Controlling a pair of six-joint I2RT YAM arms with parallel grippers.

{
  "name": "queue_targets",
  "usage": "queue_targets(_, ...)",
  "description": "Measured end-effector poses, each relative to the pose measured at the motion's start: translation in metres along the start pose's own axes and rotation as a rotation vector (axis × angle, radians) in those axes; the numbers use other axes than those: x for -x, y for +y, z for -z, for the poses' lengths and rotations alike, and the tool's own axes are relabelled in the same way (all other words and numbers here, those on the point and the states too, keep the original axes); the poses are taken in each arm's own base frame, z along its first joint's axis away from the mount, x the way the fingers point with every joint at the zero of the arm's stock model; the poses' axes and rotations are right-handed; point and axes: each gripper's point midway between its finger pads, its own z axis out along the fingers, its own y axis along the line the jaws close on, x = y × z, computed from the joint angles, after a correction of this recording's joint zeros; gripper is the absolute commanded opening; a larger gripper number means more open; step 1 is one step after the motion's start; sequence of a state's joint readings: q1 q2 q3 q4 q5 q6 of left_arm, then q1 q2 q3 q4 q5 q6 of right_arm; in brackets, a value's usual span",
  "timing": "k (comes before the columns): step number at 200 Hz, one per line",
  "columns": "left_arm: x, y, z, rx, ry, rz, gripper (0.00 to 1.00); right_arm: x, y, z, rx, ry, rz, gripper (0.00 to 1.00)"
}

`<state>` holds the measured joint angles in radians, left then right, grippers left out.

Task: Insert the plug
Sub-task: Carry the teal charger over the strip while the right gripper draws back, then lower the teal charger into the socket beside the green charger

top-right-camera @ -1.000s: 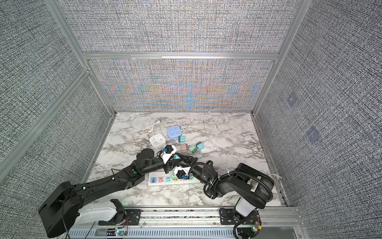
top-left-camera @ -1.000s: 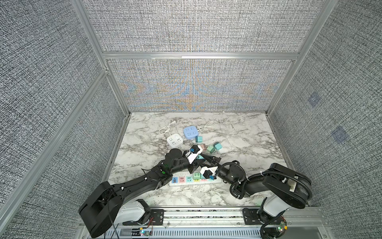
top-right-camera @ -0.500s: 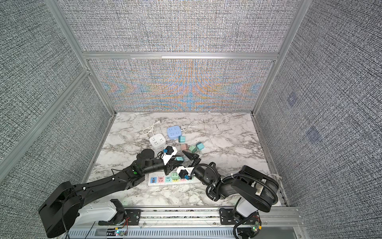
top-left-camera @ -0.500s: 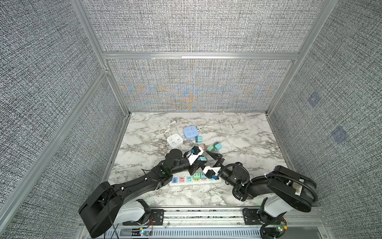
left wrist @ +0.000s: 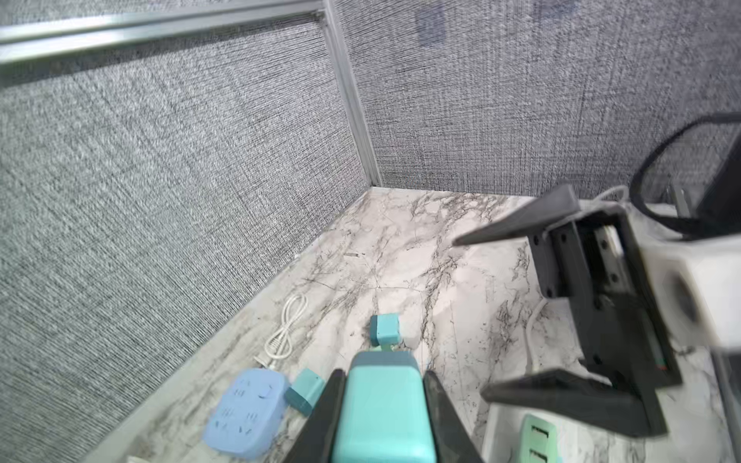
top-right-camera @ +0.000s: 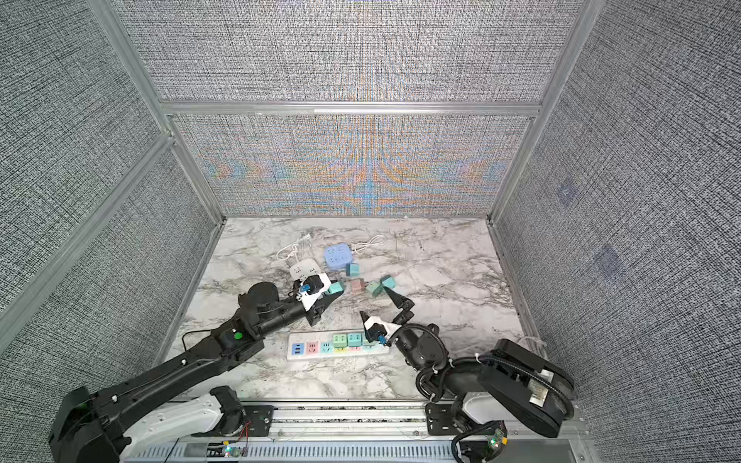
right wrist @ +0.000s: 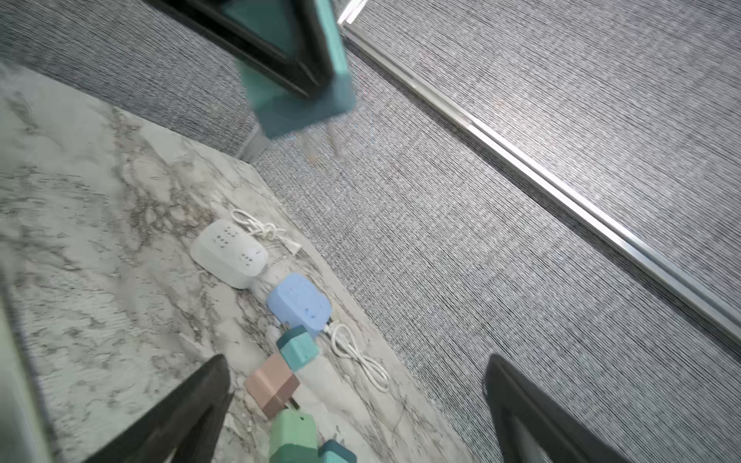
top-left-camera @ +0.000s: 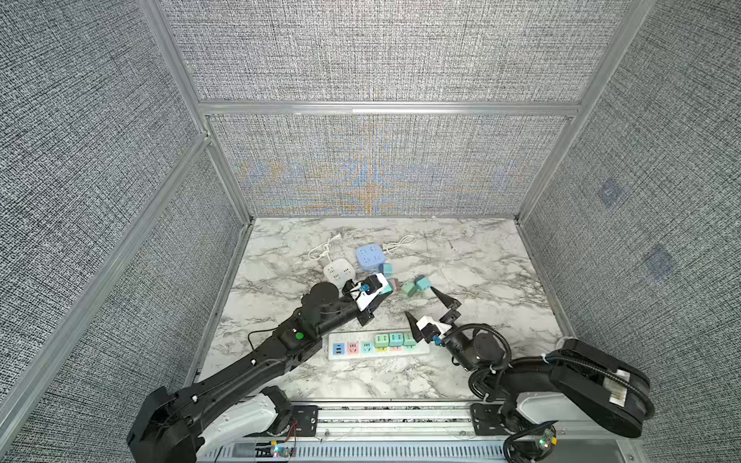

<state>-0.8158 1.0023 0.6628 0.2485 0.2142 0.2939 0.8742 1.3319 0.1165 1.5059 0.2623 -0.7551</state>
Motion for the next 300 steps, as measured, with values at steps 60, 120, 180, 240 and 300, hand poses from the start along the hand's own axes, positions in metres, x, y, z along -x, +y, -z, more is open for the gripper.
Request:
queue_targets(60, -0.048, -0.033, 0.025, -0.156, 0.240, -0.234, 0.00, -0.066, -0.085, -0.002, -0.307, 0.230, -0.198, 0.99)
queue_targets(120, -0.121, -0.041, 0.027, -0.220, 0.588, -0.259, 0.00, -0.140, -0.156, 0.038, -0.612, 0.360, -0.585, 0.99)
queue_targets(180, -0.164, -0.060, 0.038, -0.326, 0.766, -0.226, 0.00, -0.196, -0.138, 0.036, -0.597, 0.458, -0.838, 1.00)
queue_targets(240, -0.172, -0.067, 0.038, -0.359, 0.786, -0.207, 0.00, -0.204, -0.135, 0.029, -0.578, 0.442, -0.915, 1.00)
queue_targets(300, -0.183, -0.079, 0.037, -0.415, 0.801, -0.180, 0.00, -0.206, -0.135, 0.027, -0.577, 0.441, -0.927, 1.00)
